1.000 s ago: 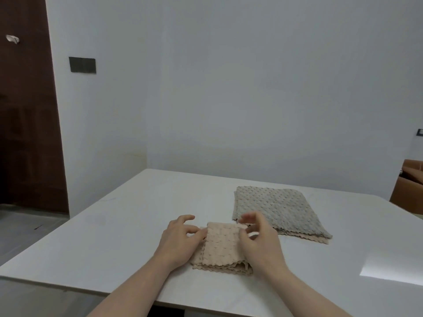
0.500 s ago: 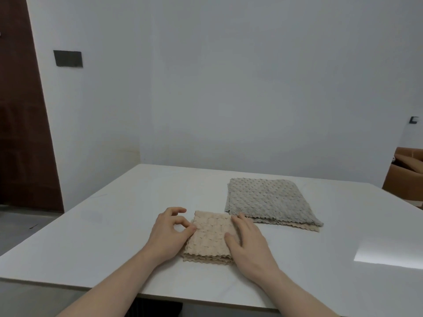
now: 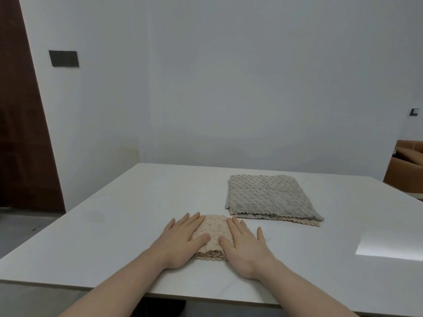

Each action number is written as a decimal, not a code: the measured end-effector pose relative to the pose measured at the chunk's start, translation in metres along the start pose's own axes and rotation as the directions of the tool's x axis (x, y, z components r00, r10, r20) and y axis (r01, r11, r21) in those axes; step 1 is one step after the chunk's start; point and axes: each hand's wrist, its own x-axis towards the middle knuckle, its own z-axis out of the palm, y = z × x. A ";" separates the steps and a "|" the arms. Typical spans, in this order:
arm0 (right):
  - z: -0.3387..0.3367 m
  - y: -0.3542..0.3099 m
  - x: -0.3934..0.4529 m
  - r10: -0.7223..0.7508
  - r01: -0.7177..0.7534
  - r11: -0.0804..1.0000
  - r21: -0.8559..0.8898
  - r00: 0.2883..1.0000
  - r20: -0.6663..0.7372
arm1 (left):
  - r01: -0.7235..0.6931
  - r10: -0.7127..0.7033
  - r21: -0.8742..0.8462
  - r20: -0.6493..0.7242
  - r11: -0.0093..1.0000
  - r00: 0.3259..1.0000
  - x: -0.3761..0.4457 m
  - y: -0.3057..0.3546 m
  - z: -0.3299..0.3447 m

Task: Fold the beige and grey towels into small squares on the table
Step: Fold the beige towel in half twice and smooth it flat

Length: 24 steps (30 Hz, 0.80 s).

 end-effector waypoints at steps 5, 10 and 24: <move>-0.001 -0.004 -0.001 0.038 -0.038 0.999 -0.006 0.999 -0.002 | 0.060 -0.065 0.058 0.078 0.997 0.995 0.004 0.005 -0.004; -0.001 -0.008 -0.005 0.083 -0.083 0.996 -0.011 0.996 -0.012 | 0.137 -0.133 -0.026 0.130 0.990 0.983 0.011 0.020 -0.010; 0.001 -0.002 -0.025 0.078 -0.078 0.997 -0.026 0.997 0.010 | 0.157 -0.162 0.140 0.030 0.978 0.986 0.002 0.024 0.004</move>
